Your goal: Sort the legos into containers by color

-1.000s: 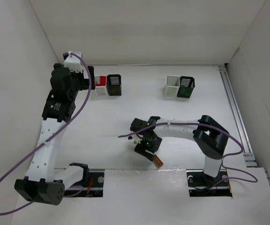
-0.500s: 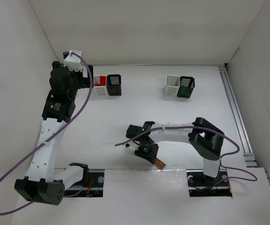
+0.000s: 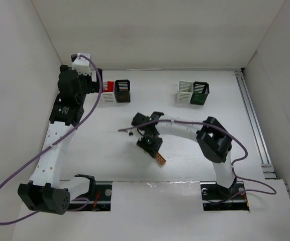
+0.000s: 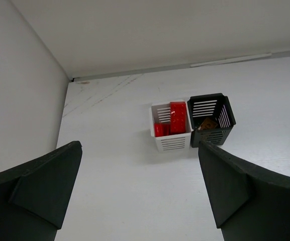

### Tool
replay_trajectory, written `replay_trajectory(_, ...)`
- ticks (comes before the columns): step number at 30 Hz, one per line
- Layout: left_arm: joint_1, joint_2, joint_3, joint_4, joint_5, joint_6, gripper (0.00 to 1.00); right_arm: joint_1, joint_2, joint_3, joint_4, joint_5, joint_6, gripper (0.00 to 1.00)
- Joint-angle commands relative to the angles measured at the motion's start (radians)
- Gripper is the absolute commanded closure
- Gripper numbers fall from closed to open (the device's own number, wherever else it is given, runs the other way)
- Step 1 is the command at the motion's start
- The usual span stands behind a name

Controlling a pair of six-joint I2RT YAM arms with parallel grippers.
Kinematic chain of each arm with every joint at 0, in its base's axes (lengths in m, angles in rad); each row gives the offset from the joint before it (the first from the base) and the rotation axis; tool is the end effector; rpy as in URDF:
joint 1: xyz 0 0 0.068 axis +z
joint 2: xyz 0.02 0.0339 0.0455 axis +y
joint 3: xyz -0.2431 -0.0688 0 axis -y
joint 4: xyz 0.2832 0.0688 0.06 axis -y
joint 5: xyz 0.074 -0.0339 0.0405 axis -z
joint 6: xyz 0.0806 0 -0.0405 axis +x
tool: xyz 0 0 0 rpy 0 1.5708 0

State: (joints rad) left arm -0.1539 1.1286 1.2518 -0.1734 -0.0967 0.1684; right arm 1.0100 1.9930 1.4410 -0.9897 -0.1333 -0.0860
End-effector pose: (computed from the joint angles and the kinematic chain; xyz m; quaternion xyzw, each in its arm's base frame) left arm 0.3408 -0.0450 0.4198 0.0833 0.7198 0.0400 0.6881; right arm 0.2019 0.3416 0.0840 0.5206 -0.8511 -0.0661 0.0167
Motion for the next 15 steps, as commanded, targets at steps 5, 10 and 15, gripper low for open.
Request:
replay_trajectory(5, 0.005, -0.039, -0.035, 0.104, 0.011, -0.035, 0.0, -0.23, 0.078, 0.499, -0.015, 0.02, -0.012, 1.0)
replay_trajectory(10, 0.005, -0.073, -0.078, 0.129, -0.027, -0.052, 0.0, -0.33, 0.125, 0.806, -0.046, -0.097, -0.003, 1.0)
replay_trajectory(15, 0.005, -0.064, -0.097, 0.129, -0.051, -0.052, 0.0, -0.353, 0.066, 0.808, 0.213, -0.117, 0.049, 1.0)
